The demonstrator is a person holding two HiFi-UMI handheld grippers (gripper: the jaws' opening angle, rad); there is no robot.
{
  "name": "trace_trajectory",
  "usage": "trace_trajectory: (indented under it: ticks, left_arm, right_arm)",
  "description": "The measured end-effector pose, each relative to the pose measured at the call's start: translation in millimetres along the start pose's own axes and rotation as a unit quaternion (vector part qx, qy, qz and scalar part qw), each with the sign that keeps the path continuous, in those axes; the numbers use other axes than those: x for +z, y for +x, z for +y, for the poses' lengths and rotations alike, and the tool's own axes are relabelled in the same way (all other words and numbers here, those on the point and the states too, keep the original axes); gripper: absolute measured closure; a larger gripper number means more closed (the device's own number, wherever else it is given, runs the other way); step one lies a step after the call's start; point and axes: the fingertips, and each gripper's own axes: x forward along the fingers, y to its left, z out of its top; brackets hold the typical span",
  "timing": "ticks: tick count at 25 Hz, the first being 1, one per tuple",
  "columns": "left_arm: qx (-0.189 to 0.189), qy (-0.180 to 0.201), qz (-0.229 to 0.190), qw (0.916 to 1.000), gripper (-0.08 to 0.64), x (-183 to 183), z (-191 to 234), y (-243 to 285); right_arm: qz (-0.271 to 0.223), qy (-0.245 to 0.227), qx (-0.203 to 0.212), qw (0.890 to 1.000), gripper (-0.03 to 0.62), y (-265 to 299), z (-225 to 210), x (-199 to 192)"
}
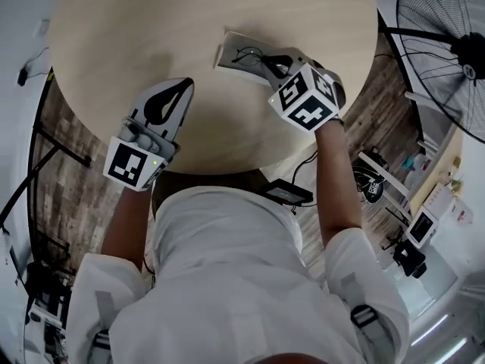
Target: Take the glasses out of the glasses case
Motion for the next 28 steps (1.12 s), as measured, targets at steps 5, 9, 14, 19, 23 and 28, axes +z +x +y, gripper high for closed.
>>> trace_trajectory:
  ticks: [5, 9, 14, 19, 23, 28]
  left_arm:
    - [-0.001, 0.039, -0.041, 0.9984, 0.546, 58.5, -35.5, -2.1]
    - [-0.002, 0.08, -0.065, 0.9947, 0.546, 107.2, -65.2, -14.2]
    - [0.01, 0.113, -0.085, 0.9899, 0.547, 159.9, -107.7, -35.9]
    - [0.018, 0.142, -0.11, 0.9836, 0.547, 206.5, -142.4, -58.4]
    - [0.012, 0.17, -0.124, 0.9776, 0.546, 239.8, -174.1, -74.9]
    - [0.005, 0.193, -0.131, 0.9723, 0.546, 267.1, -201.1, -107.3]
  right_arm:
    - [-0.099, 0.019, -0.089, 0.991, 0.561, -84.9, -18.4, 16.5]
    - [-0.197, 0.008, -0.159, 0.967, 0.561, -168.3, -15.0, 47.4]
    - [-0.342, 0.035, -0.197, 0.918, 0.561, -279.2, 13.8, 68.2]
    - [-0.426, 0.071, -0.242, 0.869, 0.561, -362.6, 44.9, 64.9]
    - [-0.484, 0.107, -0.26, 0.829, 0.561, -421.0, 76.2, 51.4]
    - [-0.524, 0.129, -0.304, 0.785, 0.561, -473.6, 120.5, 31.0]
